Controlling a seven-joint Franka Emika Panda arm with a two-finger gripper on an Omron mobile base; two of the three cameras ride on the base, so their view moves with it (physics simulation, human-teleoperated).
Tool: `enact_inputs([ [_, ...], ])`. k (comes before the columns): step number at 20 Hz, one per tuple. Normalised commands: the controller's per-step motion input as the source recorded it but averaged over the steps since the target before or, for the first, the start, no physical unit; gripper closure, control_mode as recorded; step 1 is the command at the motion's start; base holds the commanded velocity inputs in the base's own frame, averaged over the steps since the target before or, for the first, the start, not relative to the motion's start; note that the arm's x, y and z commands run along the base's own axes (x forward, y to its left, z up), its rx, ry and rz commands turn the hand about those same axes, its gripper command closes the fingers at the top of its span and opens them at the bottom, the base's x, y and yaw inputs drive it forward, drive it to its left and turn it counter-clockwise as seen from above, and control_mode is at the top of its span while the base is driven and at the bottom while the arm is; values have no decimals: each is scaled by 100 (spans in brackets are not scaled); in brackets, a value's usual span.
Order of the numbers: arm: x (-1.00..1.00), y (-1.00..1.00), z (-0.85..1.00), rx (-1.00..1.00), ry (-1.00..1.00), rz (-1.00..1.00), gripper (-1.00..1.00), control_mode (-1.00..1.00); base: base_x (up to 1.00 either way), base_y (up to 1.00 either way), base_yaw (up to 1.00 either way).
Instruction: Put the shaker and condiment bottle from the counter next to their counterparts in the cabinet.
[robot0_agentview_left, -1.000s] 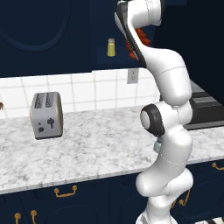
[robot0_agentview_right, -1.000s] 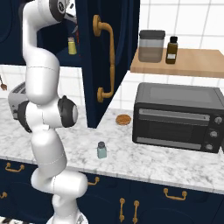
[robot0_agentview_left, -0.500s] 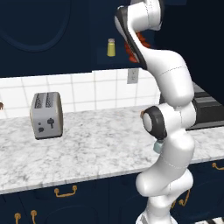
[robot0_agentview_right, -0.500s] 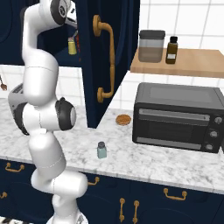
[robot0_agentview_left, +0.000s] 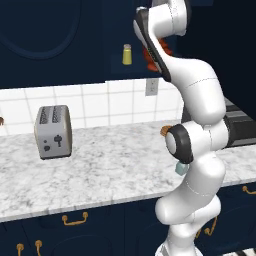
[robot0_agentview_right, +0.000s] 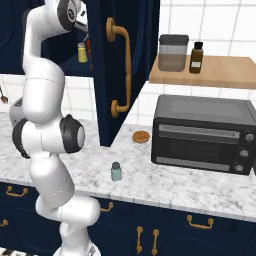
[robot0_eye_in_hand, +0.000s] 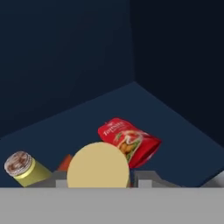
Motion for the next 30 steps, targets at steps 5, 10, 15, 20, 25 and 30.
enact_inputs([
  [5,0,-9,11,7,0,0,-100,-100,0,0,0],
  [10,0,6,28,3,0,0,-100,-100,0,0,0],
  [15,-3,22,29,0,0,0,-100,-100,0,0,0],
  [20,-76,40,-20,0,5,0,-100,-100,0,0,0],
  [25,-100,19,-85,0,15,0,-100,-100,0,0,0],
  [30,-100,-9,-96,7,18,1,-100,-100,0,0,0],
])
